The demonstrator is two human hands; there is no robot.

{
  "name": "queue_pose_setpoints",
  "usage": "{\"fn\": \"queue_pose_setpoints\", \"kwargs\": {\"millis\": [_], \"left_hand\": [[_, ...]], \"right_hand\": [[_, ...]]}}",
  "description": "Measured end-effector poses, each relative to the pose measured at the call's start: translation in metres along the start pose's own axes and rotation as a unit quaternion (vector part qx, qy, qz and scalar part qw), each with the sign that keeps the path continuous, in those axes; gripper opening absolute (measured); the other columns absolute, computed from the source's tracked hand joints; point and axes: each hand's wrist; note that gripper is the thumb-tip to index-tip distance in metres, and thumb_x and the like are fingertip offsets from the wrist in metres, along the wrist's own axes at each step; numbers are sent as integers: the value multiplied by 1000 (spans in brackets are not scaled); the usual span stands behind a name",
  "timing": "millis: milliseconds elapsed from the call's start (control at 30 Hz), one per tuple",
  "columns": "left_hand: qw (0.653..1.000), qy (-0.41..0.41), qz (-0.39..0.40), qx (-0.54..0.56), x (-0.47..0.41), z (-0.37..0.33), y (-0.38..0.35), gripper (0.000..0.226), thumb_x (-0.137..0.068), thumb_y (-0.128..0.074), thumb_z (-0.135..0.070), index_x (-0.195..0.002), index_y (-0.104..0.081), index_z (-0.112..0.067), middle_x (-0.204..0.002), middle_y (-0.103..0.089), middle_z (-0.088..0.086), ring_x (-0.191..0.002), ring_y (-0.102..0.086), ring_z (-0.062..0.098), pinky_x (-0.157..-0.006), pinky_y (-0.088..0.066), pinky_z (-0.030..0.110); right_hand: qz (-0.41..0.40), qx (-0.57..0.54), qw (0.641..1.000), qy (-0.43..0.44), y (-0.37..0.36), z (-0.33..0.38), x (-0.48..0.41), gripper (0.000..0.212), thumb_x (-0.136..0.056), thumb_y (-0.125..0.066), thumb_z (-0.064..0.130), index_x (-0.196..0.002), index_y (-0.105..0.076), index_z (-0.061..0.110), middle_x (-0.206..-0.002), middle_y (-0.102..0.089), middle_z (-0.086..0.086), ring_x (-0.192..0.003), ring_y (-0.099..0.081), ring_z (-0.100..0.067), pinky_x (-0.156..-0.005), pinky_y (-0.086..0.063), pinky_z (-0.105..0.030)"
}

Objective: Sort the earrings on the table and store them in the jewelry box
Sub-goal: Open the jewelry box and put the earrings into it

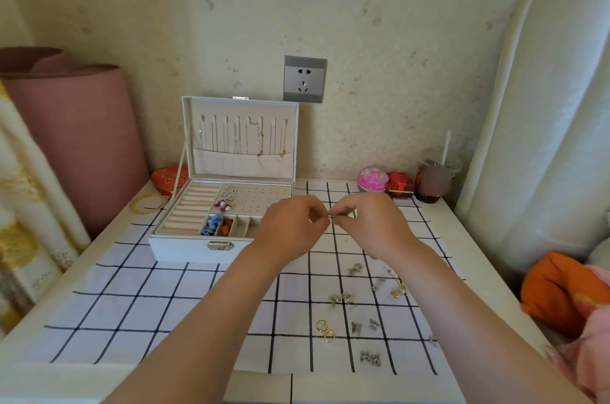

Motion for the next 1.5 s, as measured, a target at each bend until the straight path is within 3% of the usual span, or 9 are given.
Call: {"fn": "queue_pose_setpoints", "kwargs": {"millis": [167,300,500,667,933,1100,1233,1333,1500], "left_hand": [[992,9,-2,122,-3,10,8,4,-88,-70,-29,-88,-72,-25,-76,-65,-15,-69,-55,-6,-64,-39,16],[985,16,-17,172,-5,18,16,5,-89,-68,-24,-88,-73,-24,-78,-69,-11,-73,-60,1,-70,-46,20],[958,45,-14,283,-4,28,39,9,-91,-66,-19,-88,-75,-22,-88,-74,2,-78,-65,12,-79,-53,26],[943,75,-3,324,-6,39,49,12,-91,-65,-20,-84,-73,-25,-84,-72,-3,-71,-63,8,-80,-56,30],[915,85,-28,393,-15,47,61,8,-92,-66,-21,-91,-73,-17,-81,-71,-4,-66,-60,8,-77,-57,28],[940,90,-72,322,-24,62,63,7,-90,-67,-24,-88,-73,-24,-85,-74,-4,-69,-63,9,-77,-57,32],[947,100,-86,293,-28,73,68,10,-91,-65,-22,-84,-72,-24,-88,-74,-5,-70,-64,9,-65,-48,24],[951,107,-79,278,-29,76,68,12,-90,-65,-21,-81,-72,-23,-88,-74,-7,-69,-64,9,-61,-44,20],[951,93,-73,285,-29,76,63,9,-90,-68,-25,-82,-69,-29,-80,-66,-14,-75,-62,6,-69,-47,22]], "right_hand": [[-50,28,997,51,-3,16,-6,36,-87,-70,19,-119,-64,34,-85,-71,15,-64,-52,5,-59,-39,-19],[-62,64,992,92,-6,27,-14,37,-88,-69,18,-121,-64,35,-87,-71,14,-60,-50,6,-56,-35,-21],[-55,-116,991,32,-13,36,-28,14,-86,-77,22,-96,-75,31,-74,-66,27,-58,-56,12,-56,-37,-11],[-29,-203,978,29,-20,46,-38,18,-85,-76,11,-88,-79,28,-81,-75,10,-48,-60,-12,-58,-53,-28],[-62,-319,946,-7,-33,57,-60,12,-85,-76,9,-94,-80,16,-51,-63,9,-42,-46,-7,-45,-41,-20],[-79,-232,969,-22,-44,54,-74,7,-80,-82,21,-87,-80,23,-68,-70,16,-52,-55,5,-62,-46,-19],[-33,-42,998,-15,-58,44,-72,4,-81,-81,30,-80,-77,31,-87,-65,22,-82,-57,2,-84,-51,-32],[-11,39,999,-14,-62,44,-67,10,-82,-79,35,-76,-71,38,-88,-61,23,-90,-58,-5,-84,-52,-34],[-21,43,999,7,-64,46,-65,13,-84,-76,31,-76,-70,38,-88,-63,20,-89,-59,-5,-77,-49,-29]]}}
Point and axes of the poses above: each hand's wrist, its own x-axis away from the middle knuckle, its own y-axis out of the back of the hand, z = x × y
